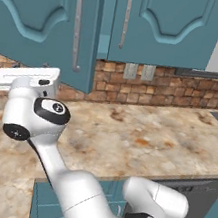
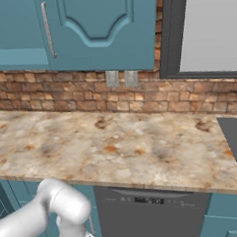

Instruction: Pick up the bar soap and sponge from the sink, and place them back in the cabinet, and close the cabinet doors.

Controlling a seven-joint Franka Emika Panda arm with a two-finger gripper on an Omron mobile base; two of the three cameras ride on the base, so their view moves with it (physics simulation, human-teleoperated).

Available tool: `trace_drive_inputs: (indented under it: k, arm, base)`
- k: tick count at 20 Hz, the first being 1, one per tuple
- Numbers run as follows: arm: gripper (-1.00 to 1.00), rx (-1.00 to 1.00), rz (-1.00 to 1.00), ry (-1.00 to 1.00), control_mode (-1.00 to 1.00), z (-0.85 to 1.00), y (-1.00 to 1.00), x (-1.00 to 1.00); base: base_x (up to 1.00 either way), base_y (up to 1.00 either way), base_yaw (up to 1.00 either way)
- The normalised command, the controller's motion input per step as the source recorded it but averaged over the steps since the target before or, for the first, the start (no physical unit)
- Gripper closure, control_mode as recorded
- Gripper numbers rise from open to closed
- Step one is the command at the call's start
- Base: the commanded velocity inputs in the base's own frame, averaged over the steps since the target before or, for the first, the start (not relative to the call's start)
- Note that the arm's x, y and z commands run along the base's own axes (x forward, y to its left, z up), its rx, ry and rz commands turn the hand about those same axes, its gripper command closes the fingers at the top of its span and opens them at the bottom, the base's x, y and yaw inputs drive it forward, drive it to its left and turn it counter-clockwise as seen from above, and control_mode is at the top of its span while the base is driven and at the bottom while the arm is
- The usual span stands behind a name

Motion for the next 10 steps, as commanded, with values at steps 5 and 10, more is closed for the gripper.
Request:
trace_drive_inputs:
  k: [5,10]
  arm:
    - [-1.00,0.09,-0.06,0.00,-1.00,0.19,-0.10,0.37]
    - [-1.00,0.12,0.00,0.00,-1.00,0.23,-0.29,0.45]
  base:
    - [0.00,0.00,0.00]
    - [0.00,0.00,0.00]
